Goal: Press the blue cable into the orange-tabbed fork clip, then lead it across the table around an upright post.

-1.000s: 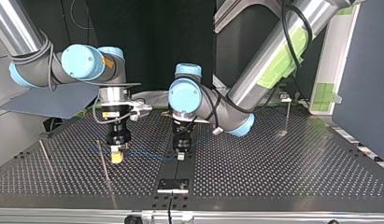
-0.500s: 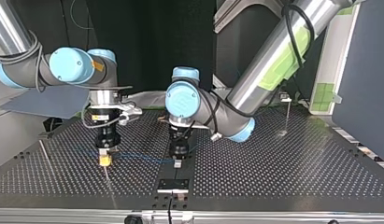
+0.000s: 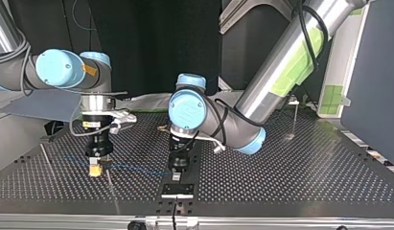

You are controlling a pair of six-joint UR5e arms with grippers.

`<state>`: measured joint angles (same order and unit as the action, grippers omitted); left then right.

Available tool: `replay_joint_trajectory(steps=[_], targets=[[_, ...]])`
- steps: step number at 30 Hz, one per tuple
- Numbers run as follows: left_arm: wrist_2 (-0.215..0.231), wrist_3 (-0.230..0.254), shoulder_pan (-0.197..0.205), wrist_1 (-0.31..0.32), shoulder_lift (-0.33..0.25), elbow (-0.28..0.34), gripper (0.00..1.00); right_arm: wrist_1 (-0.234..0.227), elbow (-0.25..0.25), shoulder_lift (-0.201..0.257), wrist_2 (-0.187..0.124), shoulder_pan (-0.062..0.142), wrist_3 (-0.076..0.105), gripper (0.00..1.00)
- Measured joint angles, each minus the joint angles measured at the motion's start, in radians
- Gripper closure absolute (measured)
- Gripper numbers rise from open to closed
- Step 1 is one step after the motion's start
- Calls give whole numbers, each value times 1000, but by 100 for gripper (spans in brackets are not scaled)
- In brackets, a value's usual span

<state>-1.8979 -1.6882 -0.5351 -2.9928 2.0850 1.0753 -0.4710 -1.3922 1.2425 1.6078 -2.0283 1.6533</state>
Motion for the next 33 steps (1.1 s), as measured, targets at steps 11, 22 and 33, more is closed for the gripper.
replay_joint_trajectory(steps=[11,22,33], targets=[[3,-4,2,-7,0,-1,100,3,1,1,0,4,0,100],[-6,-23,-3,-22,0,0,100,7,0,1,-2,12,-2,100],[-71,-24,-11,-46,-4,51,100,39,-15,0,-4,-13,-16,100]])
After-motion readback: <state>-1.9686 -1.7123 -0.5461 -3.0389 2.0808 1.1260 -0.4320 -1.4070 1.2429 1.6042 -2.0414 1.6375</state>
